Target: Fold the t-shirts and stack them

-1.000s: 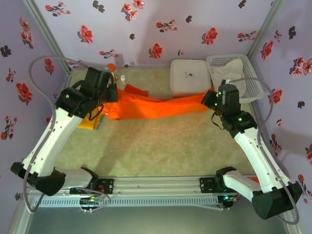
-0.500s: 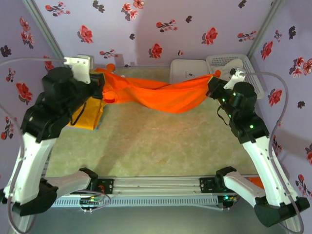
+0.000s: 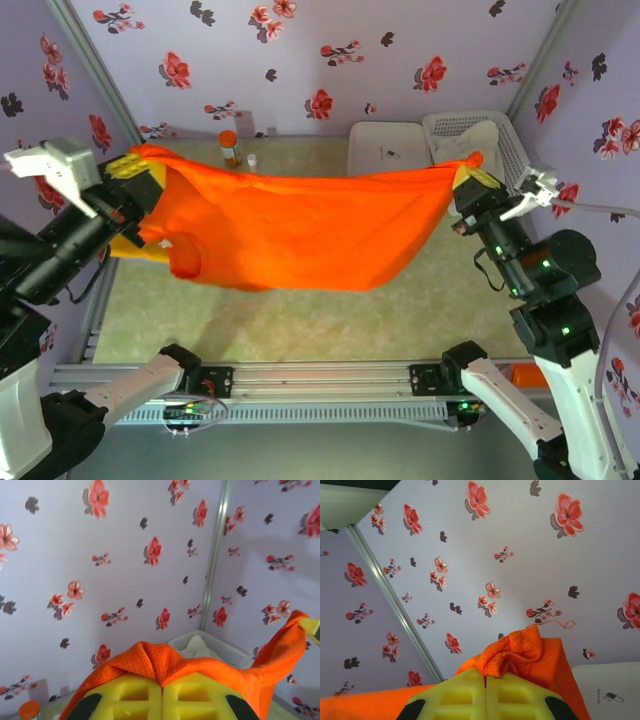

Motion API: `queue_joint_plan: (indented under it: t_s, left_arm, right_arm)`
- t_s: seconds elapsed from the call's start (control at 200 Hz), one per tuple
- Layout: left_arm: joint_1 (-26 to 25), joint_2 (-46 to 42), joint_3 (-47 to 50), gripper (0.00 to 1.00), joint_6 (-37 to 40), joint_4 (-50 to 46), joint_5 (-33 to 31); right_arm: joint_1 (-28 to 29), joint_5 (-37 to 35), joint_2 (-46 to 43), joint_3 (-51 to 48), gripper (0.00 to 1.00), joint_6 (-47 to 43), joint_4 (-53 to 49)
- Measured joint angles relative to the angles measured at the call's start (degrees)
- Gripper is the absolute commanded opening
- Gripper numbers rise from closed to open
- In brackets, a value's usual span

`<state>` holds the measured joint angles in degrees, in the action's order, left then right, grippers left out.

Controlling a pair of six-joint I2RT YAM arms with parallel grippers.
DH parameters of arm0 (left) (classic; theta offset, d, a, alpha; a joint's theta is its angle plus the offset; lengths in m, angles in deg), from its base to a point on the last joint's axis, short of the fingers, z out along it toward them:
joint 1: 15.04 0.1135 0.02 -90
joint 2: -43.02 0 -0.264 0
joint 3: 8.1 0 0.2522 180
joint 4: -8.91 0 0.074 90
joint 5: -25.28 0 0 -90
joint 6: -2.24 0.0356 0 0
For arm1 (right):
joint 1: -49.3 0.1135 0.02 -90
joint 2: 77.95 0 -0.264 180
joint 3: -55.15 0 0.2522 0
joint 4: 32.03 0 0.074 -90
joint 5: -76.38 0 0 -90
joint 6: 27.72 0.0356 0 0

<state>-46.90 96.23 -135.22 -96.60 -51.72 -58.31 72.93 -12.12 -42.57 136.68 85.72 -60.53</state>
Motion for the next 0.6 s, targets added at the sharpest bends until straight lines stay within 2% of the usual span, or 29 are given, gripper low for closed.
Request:
queue_joint_plan:
  t_s: [0.15, 0.295, 0.42, 0.6]
  left_arm:
    - [0.0, -1.0, -2.1, 0.00, -4.0, -0.3, 1.9]
    - [0.0, -1.4, -0.5, 0.00, -7.7, -1.6, 0.2]
    - [0.0, -3.1, 8.2, 0.00, -10.5, -2.7, -5.3]
    - [0.2, -2.6, 24.8, 0.00, -14.2, -3.8, -14.5]
  right_arm:
    - [0.0, 0.3, -3.1, 2.0, 0.00, 2.5, -4.9]
    - [0.0, 0.2, -3.5, 3.9, 0.00, 4.9, -10.2]
    - [0.0, -0.8, -3.2, 2.5, 0.00, 7.1, -15.3]
    - [0.0, -1.7, 1.2, -6.2, 0.00, 11.6, -19.0]
